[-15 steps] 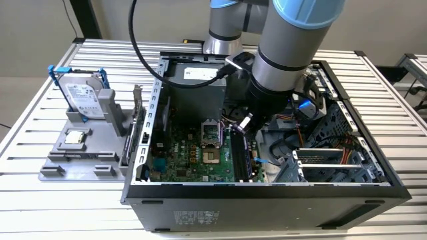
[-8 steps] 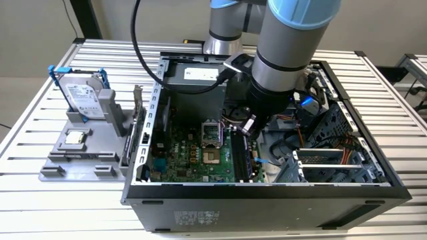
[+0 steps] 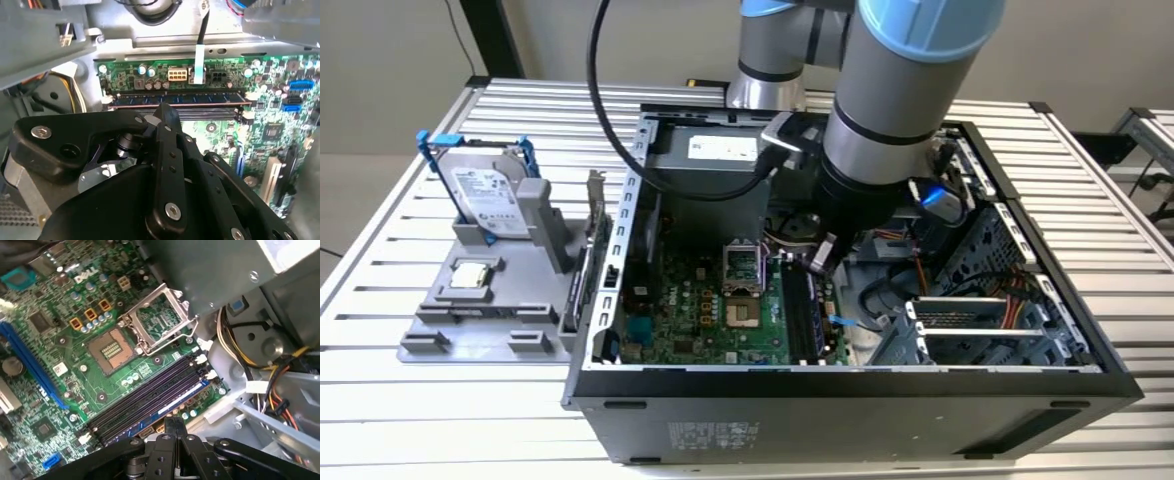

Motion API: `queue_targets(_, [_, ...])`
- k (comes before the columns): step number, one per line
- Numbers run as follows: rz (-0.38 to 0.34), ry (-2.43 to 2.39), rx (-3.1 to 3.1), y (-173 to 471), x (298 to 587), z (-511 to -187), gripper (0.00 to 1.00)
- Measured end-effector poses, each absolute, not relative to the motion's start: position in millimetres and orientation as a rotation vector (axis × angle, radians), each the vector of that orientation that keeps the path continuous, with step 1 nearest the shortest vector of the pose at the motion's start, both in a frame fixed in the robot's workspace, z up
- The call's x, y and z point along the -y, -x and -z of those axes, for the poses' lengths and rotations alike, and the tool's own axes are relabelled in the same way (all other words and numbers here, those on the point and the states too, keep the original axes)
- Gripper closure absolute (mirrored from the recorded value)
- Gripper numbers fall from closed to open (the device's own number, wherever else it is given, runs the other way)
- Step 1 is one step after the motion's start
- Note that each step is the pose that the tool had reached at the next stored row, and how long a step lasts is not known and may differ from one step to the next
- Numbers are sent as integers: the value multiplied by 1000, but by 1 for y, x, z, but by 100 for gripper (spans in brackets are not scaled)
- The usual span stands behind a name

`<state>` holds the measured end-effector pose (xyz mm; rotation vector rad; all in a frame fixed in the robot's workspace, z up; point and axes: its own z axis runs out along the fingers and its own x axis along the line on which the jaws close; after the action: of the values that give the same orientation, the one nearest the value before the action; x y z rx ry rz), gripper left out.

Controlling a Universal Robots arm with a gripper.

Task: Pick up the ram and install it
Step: 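Press down the ram until it locks into place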

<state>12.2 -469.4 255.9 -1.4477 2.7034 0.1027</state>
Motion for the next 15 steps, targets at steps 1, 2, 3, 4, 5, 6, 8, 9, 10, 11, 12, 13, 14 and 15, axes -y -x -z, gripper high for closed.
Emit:
queue_targets(1, [-104,1470,-2692,-12,469,-256,100])
queue_targets(2, [-105,1496,-2678,-12,469,-256,100])
queue_targets(3, [-106,1520,-2665,-12,469,-256,100])
queue_targets(4, [-107,1545,-2651,-12,469,-256,100])
queue_targets(5, [-108,1569,-2638,-12,469,-256,100])
queue_targets(6, [-109,1592,-2625,-12,469,-256,100])
queue_targets(8, [-111,1641,-2596,-12,469,-256,100])
queue_targets(9, [-112,1666,-2581,-12,469,-256,100])
queue_targets(10, [-112,1689,-2566,-12,469,-256,100])
queue_targets(11, [-113,1712,-2551,-12,469,-256,100])
queue_targets(12, [-113,1735,-2535,-12,469,-256,100])
queue_targets(13, [-112,1757,-2518,-12,469,-256,100])
queue_targets(14, [-111,1780,-2501,-12,469,-256,100])
queue_targets(15, [-110,1801,-2485,-12,469,-256,100])
